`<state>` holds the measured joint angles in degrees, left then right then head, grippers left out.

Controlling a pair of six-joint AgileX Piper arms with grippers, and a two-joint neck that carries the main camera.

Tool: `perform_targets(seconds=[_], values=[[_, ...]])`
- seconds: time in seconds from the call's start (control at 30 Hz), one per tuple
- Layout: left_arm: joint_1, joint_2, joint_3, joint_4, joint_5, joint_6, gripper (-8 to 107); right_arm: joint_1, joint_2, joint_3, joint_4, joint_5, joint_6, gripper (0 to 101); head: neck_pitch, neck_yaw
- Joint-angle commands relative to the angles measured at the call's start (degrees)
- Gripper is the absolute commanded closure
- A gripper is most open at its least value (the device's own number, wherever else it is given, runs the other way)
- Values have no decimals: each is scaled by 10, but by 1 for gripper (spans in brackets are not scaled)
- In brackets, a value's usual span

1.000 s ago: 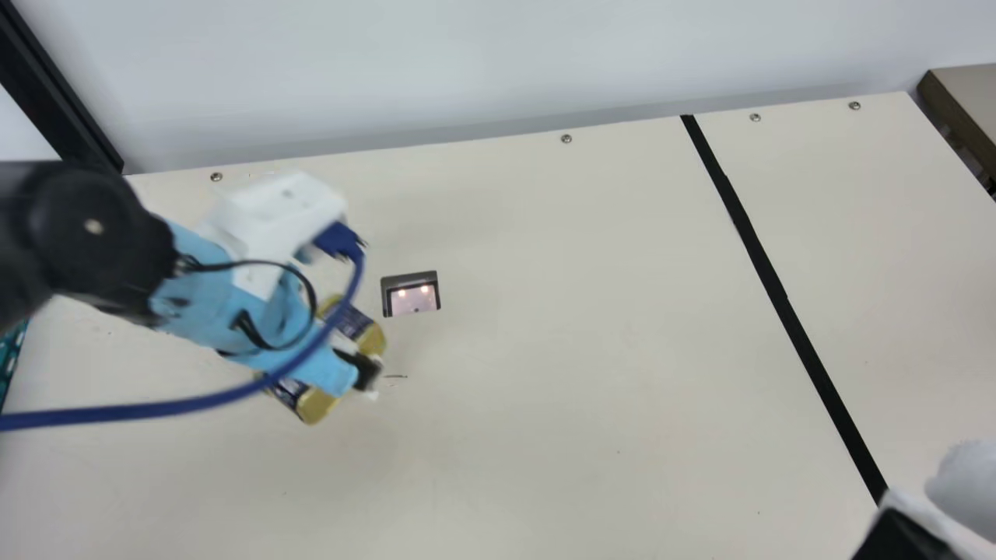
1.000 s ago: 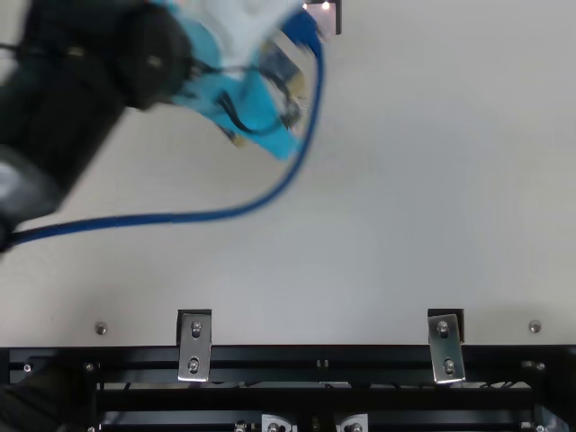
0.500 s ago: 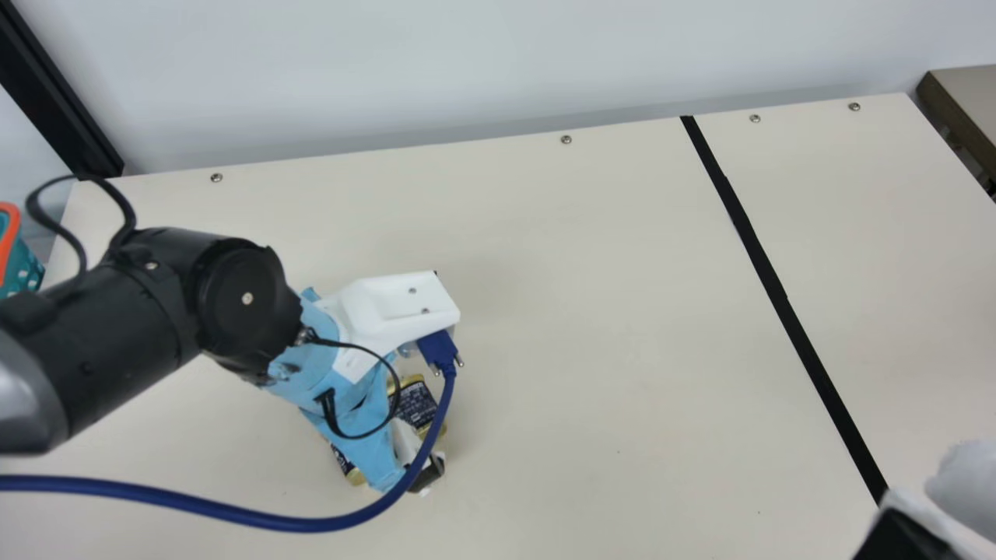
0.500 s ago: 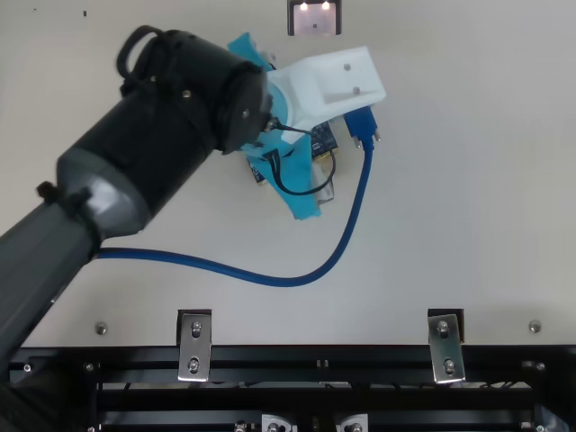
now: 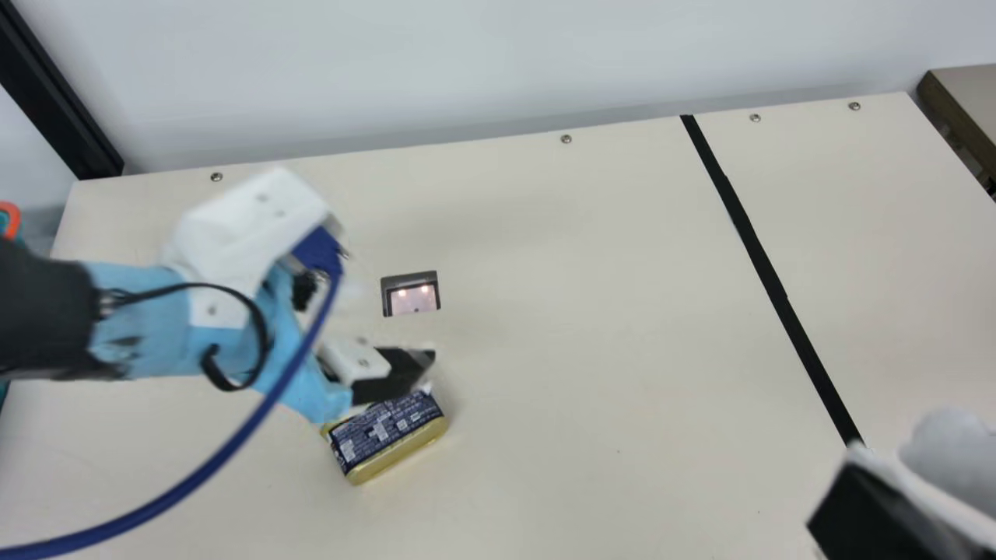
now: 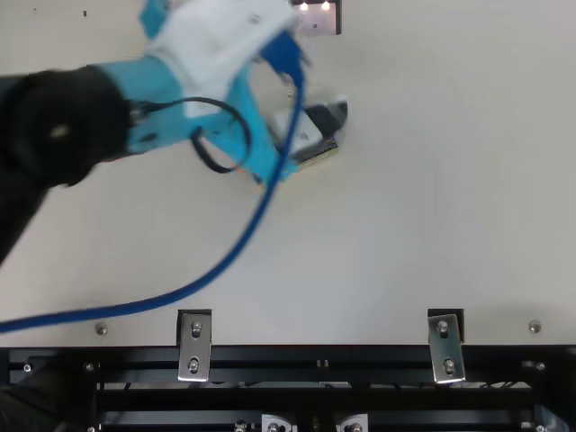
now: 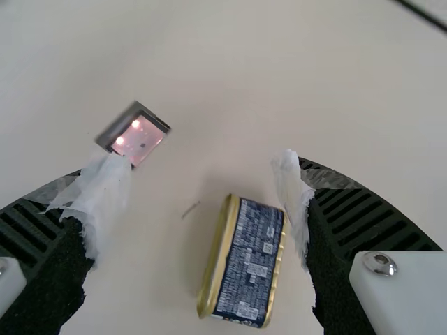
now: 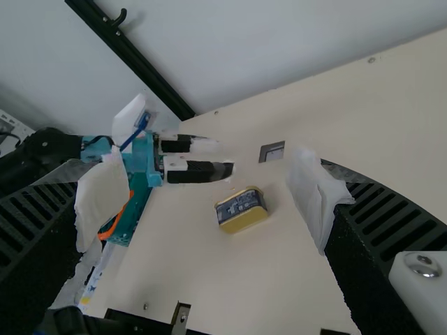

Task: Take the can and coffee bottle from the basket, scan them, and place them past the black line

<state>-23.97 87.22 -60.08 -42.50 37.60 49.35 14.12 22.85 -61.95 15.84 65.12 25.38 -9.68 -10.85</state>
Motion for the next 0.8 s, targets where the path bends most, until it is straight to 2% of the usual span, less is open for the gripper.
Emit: perform_targets(seconds=[0.0, 0.27, 0.4, 0.43, 0.47, 0.53, 0.7, 0.77], values=[[22, -47, 40, -86, -35, 25, 9, 16, 40, -3, -9, -41, -14, 0, -4, 0], [88, -168, 154, -224, -70, 105, 9, 87, 175, -25, -44, -158, -39, 0, -4, 0], [118, -225, 213, -277, -88, 139, 9, 97, 236, -46, -37, -205, -62, 0, -4, 0], [126, -238, 228, -291, -97, 144, 9, 98, 197, -38, -44, -178, -53, 0, -4, 0], [115, -208, 192, -258, -85, 133, 9, 98, 212, -44, -40, -192, -59, 0, -4, 0], [126, -230, 217, -281, -97, 144, 9, 98, 232, -46, -39, -212, -63, 0, -4, 0], [126, -238, 228, -290, -98, 144, 9, 92, 240, -45, -32, -211, -71, 0, -4, 0], [119, -244, 223, -268, -104, 119, 9, 97, 254, -51, -40, -206, -80, 0, -4, 0]])
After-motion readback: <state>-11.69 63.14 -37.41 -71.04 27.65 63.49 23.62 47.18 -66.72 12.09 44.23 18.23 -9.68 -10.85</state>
